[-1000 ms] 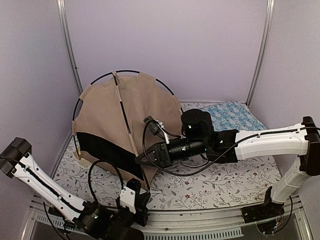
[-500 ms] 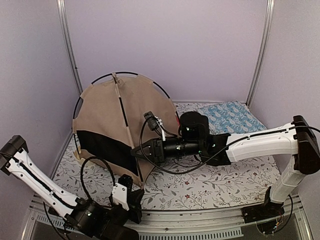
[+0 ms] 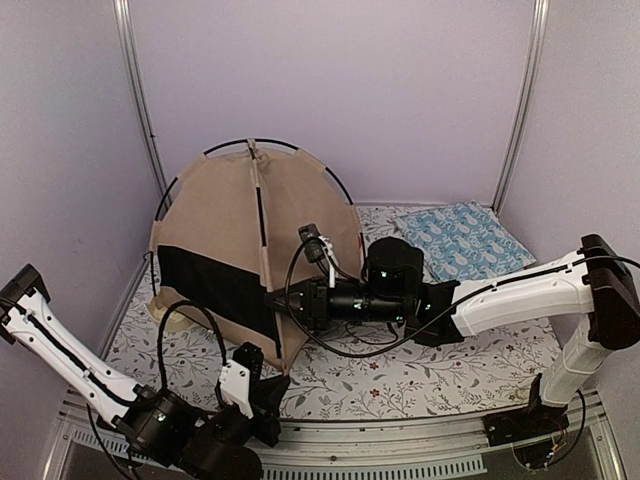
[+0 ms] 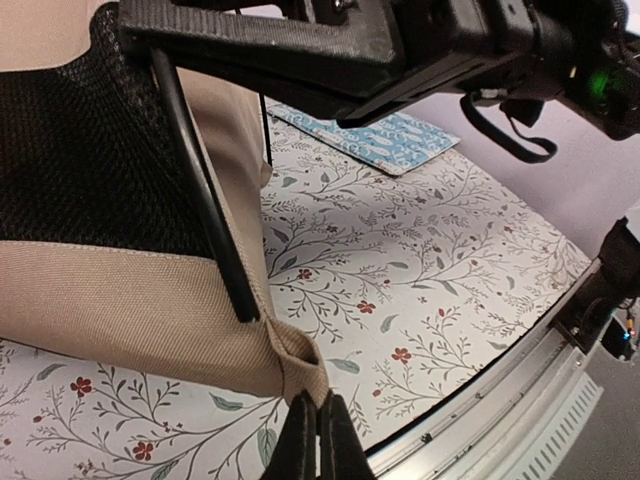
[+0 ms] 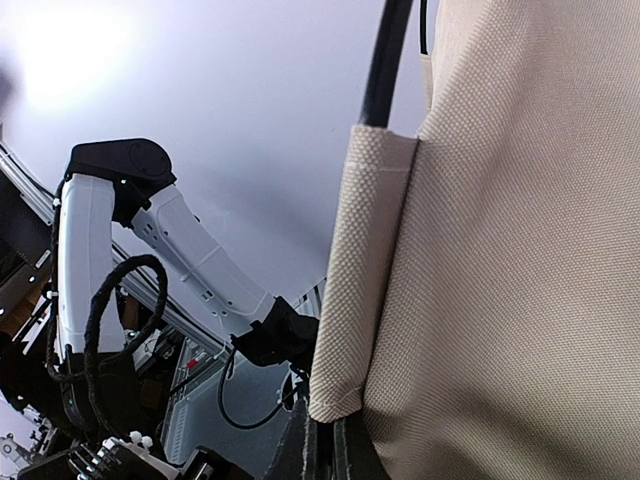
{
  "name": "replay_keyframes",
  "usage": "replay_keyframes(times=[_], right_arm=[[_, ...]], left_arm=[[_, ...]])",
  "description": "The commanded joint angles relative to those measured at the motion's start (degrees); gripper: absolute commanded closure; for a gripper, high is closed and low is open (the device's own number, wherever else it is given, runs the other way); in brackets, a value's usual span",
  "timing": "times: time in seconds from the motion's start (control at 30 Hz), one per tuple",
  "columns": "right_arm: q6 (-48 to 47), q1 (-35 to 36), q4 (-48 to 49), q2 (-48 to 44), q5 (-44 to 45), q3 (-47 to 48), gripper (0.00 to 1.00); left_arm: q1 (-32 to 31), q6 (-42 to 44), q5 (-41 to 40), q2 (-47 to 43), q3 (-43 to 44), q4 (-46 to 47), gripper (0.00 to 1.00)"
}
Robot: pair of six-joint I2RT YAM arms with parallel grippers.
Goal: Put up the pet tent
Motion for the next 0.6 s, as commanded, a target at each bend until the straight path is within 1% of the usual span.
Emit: replay_keyframes(times=[0.0,0.17,0.4,0.57], right_arm=[[-1.60,-0.81,4.55,-0.54,7.04,-1.52,1.00],[-1.02,-0.69,4.68,-0.89,6.55,-1.85,1.00],[-0.35,-0.63,3.40,-1.39,5.10,-0.46,1.00],[-0.07,-0.15,3.22,-0.82,3.97,0.06,1.00]], left_arm=[[-2.66,0.98,2.39,-2.75,-1.23,4.04,1.00],[-2.24,1.17,2.89,-4.16,-2.58,4.78,1.00],[-1.72,-2.06,4.10,-4.08,-2.78,1.47,1.00],[-1.53,-2.00,3.85,-5.02,-2.97,1.13,1.00]])
